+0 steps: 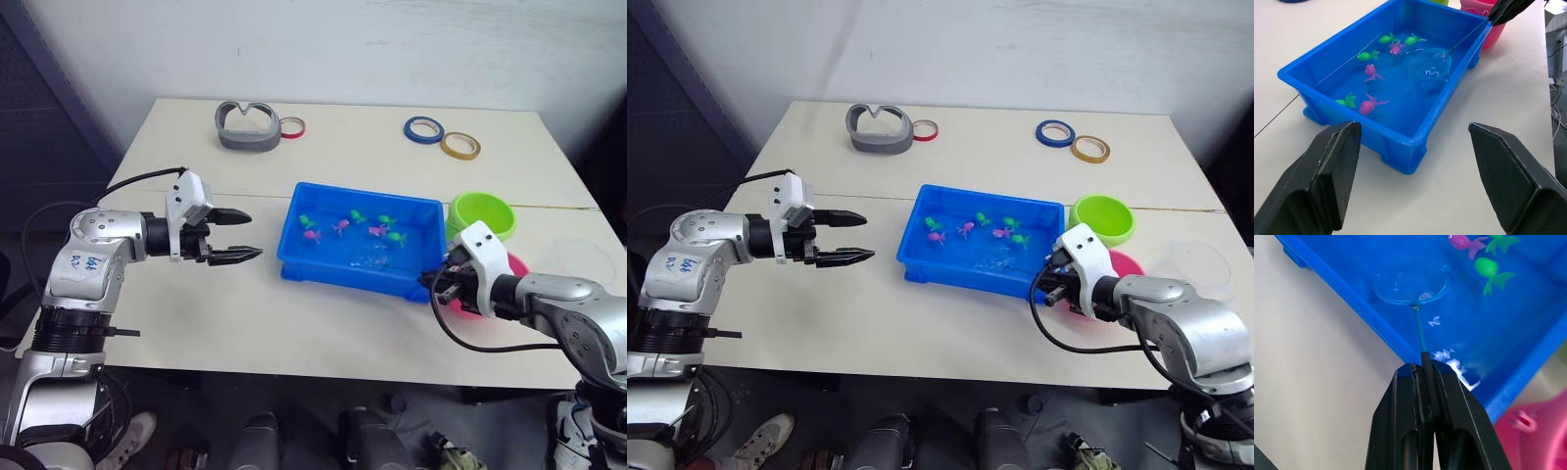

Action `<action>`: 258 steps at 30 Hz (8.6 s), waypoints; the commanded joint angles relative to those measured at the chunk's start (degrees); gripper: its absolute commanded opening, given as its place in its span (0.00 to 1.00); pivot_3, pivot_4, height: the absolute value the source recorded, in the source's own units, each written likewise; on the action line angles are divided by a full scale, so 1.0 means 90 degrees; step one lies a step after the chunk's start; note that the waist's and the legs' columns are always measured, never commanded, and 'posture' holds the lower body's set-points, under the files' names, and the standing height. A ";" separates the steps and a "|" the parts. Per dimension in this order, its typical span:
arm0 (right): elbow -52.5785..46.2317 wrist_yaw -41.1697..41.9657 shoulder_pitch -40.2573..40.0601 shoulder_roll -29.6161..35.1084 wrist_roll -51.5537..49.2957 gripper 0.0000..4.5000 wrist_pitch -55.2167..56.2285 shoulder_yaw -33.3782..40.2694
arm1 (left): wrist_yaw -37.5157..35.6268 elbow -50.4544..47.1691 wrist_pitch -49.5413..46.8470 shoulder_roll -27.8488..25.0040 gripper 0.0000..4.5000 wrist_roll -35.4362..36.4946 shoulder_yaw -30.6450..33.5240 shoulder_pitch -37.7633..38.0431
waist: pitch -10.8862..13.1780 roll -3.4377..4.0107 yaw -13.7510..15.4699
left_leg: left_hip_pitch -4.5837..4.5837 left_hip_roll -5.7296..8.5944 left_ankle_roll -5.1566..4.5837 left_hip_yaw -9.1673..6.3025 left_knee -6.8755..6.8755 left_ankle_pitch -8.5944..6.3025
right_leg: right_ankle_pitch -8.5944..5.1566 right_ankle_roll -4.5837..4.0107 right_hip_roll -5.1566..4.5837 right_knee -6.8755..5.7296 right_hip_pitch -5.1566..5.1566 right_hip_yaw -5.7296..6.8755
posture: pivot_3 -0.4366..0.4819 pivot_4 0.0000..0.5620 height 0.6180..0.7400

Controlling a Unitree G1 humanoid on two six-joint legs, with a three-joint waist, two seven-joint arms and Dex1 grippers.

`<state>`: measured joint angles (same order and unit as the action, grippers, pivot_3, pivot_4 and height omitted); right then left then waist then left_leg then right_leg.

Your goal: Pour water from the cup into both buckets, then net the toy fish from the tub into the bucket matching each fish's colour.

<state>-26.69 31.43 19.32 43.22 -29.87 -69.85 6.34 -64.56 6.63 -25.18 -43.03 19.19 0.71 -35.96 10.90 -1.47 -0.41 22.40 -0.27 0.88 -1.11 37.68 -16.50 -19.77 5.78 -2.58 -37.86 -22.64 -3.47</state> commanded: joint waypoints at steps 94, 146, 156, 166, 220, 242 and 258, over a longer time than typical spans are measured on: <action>-0.1173 0.1444 -0.5825 -0.0039 0.2447 0.00 0.5802 0.4996 | -0.1459 0.1922 0.1624 0.0986 0.85 0.0040 -0.0284 -0.1673 | 0.0000 -0.0001 0.0028 | -0.0016 0.0020 -0.0008 0.0017 -0.0039 0.0012 | 0.0004 0.0008 0.0005 0.0025 0.0010 0.0002 | 0.48 0.27 1.00; -0.1445 0.0910 -0.1462 0.1023 0.0143 0.00 0.1596 0.1618 | -0.0292 0.0353 0.0539 0.0147 0.85 0.0172 0.0334 -0.0427 | 0.0000 -0.0001 -0.0043 | -0.0022 0.0018 -0.0012 0.0004 -0.0025 0.0021 | 0.0005 0.0007 -0.0009 0.0001 0.0015 -0.0009 | 0.48 0.27 1.00; -0.0604 -0.0023 0.0447 -0.0293 -0.0276 0.00 -0.0068 -0.0075 | 0.0133 -0.0605 0.0013 -0.0174 0.85 0.0436 0.0752 0.0287 | 0.0000 -0.0001 -0.0041 | -0.0004 0.0020 -0.0011 -0.0008 -0.0034 0.0021 | 0.0005 0.0007 -0.0020 0.0001 -0.0005 0.0003 | 0.48 0.27 1.00; -0.0106 -0.0572 0.0947 -0.0968 -0.0080 0.00 -0.0293 -0.0582 | 0.0309 -0.0962 -0.0175 -0.0262 0.85 0.0576 0.0924 0.0561 | 0.0000 -0.0001 -0.0097 | 0.0000 0.0025 -0.0011 -0.0007 -0.0047 0.0021 | 0.0006 0.0008 -0.0026 0.0001 -0.0016 0.0005 | 0.48 0.27 1.00; 0.1840 -0.1772 0.1931 -0.2352 0.1439 0.00 0.1099 -0.0894 | 0.0554 -0.1401 -0.0338 -0.0453 0.85 0.0841 0.1100 0.0913 | 0.0000 -0.0001 -0.0170 | 0.0003 0.0026 -0.0010 -0.0003 -0.0070 0.0020 | 0.0006 0.0008 -0.0029 0.0005 -0.0035 0.0005 | 0.48 0.27 1.00; 0.0306 -0.0867 0.0863 -0.1693 0.0880 0.00 0.1336 -0.0458 | 0.0675 -0.0580 0.0307 -0.0361 0.85 0.0647 0.1009 0.0444 | 0.0000 -0.0001 -0.0150 | 0.0084 0.0028 -0.0007 -0.0003 -0.0056 0.0023 | 0.0008 0.0012 -0.0029 -0.0007 -0.0115 0.0006 | 0.48 0.27 1.00; -0.0394 -0.0421 0.0364 -0.1284 0.0538 0.00 0.1649 -0.0166 | 0.0557 -0.0381 0.0366 -0.0294 0.85 0.0651 0.0865 0.0199 | 0.0000 -0.0001 -0.0141 | 0.0084 0.0027 -0.0007 -0.0004 -0.0052 0.0023 | 0.0009 0.0013 -0.0025 -0.0011 -0.0114 0.0006 | 0.48 0.27 1.00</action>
<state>-26.95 26.63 22.99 30.75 -24.04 -57.09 2.75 -59.03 3.37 -22.55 -45.68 24.80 8.04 -33.02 10.90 -1.48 -1.67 23.15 -0.02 0.82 -1.14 37.21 -16.29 -19.70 5.90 -2.81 -37.96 -23.67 -3.42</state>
